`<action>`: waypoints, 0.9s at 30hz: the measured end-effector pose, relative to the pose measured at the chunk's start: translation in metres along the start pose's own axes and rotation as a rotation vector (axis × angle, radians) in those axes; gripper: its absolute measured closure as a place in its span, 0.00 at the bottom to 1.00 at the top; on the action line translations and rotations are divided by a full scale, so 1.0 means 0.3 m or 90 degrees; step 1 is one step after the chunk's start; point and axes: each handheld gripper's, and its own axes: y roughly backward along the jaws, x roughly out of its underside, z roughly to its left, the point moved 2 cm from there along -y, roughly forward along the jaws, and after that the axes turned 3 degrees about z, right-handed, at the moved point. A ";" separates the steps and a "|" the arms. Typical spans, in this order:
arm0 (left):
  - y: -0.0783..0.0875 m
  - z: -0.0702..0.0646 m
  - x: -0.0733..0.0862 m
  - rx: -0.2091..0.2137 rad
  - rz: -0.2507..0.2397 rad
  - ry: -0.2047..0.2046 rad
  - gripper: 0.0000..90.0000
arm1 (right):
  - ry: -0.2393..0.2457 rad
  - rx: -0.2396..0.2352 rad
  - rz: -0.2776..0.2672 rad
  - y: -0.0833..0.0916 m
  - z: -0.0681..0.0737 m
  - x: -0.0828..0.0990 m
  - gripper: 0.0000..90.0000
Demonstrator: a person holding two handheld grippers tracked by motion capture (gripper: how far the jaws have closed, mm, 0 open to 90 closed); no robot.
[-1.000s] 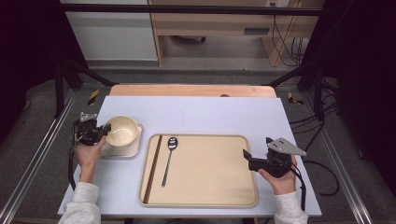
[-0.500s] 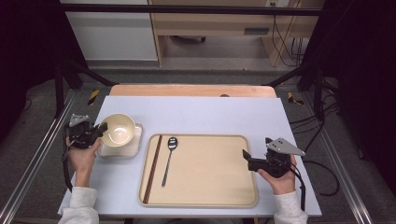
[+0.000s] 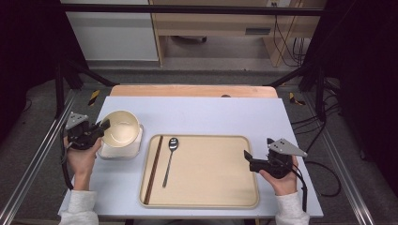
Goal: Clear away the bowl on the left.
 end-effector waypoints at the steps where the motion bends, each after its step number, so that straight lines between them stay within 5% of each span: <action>1: 0.005 -0.005 -0.004 0.002 -0.003 -0.001 0.91 | 0.000 0.000 0.000 0.000 0.000 0.000 0.06; 12: 0.044 -0.080 -0.041 0.035 -0.023 -0.031 0.91 | -0.001 0.000 0.000 0.000 -0.001 0.000 0.06; 27: 0.035 -0.289 -0.060 0.107 -0.016 -0.119 0.91 | 0.001 0.001 0.000 0.001 -0.001 0.000 0.06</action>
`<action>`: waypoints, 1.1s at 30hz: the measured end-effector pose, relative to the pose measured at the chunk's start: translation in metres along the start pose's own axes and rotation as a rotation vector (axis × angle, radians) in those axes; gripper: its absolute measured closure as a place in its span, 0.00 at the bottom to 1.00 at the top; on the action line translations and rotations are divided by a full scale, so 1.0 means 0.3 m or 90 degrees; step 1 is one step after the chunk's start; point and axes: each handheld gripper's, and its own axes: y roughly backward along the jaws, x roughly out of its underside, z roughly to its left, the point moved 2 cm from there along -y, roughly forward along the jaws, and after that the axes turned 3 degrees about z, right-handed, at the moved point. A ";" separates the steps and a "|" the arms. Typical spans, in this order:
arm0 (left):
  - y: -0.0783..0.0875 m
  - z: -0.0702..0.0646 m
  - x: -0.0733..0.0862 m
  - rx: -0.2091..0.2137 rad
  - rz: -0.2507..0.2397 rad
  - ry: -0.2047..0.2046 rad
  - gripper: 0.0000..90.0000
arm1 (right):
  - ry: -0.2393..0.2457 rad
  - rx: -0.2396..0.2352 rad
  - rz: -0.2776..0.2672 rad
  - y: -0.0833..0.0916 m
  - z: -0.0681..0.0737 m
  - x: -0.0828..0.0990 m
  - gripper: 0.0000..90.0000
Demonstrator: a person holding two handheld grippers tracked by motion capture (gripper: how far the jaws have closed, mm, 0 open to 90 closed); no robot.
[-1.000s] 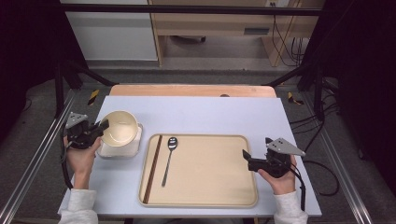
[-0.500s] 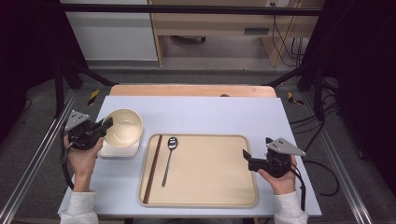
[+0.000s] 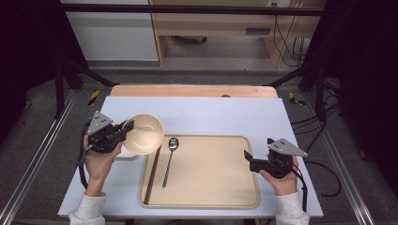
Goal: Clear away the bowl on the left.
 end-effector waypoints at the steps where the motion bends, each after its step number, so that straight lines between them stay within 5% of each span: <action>1: 0.000 0.000 0.000 0.000 0.000 0.000 0.91 | 0.000 0.000 0.000 0.000 0.000 0.000 0.06; 15: -0.098 -0.147 -0.027 0.046 0.030 -0.059 0.91 | -0.001 0.001 -0.002 0.002 -0.003 0.000 0.06; 33: -0.292 -0.266 -0.050 0.084 0.081 -0.068 0.91 | -0.004 0.000 -0.003 0.006 -0.005 -0.001 0.06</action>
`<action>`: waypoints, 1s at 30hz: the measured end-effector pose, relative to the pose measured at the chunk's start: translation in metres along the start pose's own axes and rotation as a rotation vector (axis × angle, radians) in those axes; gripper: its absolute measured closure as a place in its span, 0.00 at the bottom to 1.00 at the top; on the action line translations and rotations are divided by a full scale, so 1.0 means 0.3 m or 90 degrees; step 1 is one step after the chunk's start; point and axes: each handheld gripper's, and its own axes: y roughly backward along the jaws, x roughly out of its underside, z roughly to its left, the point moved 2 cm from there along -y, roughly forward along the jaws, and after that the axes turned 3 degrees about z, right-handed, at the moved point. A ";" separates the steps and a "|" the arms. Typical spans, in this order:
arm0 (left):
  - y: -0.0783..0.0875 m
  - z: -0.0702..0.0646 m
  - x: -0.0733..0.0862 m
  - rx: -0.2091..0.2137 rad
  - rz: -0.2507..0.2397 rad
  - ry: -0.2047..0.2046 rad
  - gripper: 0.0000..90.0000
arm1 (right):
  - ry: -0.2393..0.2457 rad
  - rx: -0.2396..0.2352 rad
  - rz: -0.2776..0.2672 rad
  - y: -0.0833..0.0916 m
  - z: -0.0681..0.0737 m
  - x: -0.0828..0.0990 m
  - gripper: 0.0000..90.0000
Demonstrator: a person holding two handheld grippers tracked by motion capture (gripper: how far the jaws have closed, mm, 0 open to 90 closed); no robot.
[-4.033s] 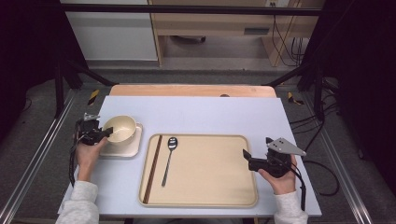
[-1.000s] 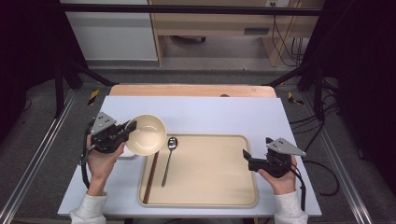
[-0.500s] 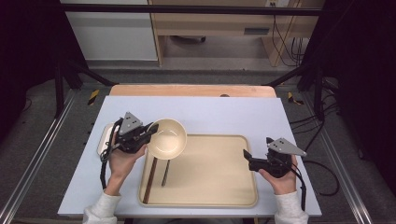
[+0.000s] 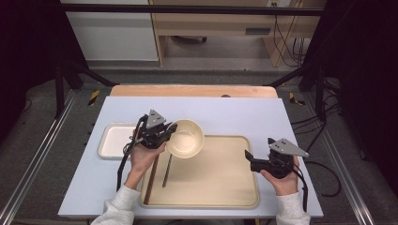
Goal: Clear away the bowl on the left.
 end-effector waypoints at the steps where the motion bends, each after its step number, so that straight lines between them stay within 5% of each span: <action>1: -0.024 -0.005 -0.003 0.001 0.005 0.001 0.91 | -0.002 0.000 -0.001 0.001 0.000 -0.001 0.06; 14: -0.148 -0.012 0.028 0.002 0.053 0.016 0.91 | -0.001 -0.001 -0.002 0.003 -0.003 -0.001 0.06; 30: -0.224 0.009 0.076 0.007 0.090 0.035 0.91 | -0.002 -0.001 0.000 0.001 -0.001 0.000 0.06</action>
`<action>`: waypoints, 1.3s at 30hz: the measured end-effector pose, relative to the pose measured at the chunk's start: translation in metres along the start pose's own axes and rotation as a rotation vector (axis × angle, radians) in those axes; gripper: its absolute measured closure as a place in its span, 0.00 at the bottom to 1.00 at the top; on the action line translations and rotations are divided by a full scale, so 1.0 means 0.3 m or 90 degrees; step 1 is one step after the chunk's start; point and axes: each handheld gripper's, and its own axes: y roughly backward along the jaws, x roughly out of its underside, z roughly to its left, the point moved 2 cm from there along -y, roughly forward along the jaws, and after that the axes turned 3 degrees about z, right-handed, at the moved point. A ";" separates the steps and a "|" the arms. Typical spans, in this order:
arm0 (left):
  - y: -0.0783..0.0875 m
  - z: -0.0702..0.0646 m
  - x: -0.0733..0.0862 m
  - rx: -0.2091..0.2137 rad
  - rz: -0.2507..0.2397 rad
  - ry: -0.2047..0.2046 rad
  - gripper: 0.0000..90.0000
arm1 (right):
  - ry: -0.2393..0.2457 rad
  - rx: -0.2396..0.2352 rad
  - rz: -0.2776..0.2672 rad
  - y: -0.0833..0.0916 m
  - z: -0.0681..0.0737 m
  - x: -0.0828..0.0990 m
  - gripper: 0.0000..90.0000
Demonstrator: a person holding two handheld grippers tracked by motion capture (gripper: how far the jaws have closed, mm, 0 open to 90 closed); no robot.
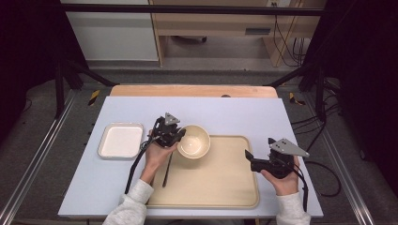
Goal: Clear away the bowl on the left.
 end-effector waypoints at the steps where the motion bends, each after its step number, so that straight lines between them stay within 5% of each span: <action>1: -0.001 0.002 0.000 0.005 0.000 0.001 0.91 | -0.001 -0.001 0.000 -0.001 0.001 0.000 0.06; 25: -0.042 0.048 0.032 -0.020 0.049 0.000 0.89 | -0.001 -0.002 0.000 0.002 -0.001 0.000 0.06; 36: -0.024 0.054 0.030 -0.025 0.032 -0.004 0.82 | 0.001 -0.002 -0.001 0.003 0.000 -0.001 0.06; 39: 0.028 0.057 0.022 -0.022 0.004 -0.011 0.77 | 0.000 -0.002 -0.002 0.004 -0.001 -0.001 0.06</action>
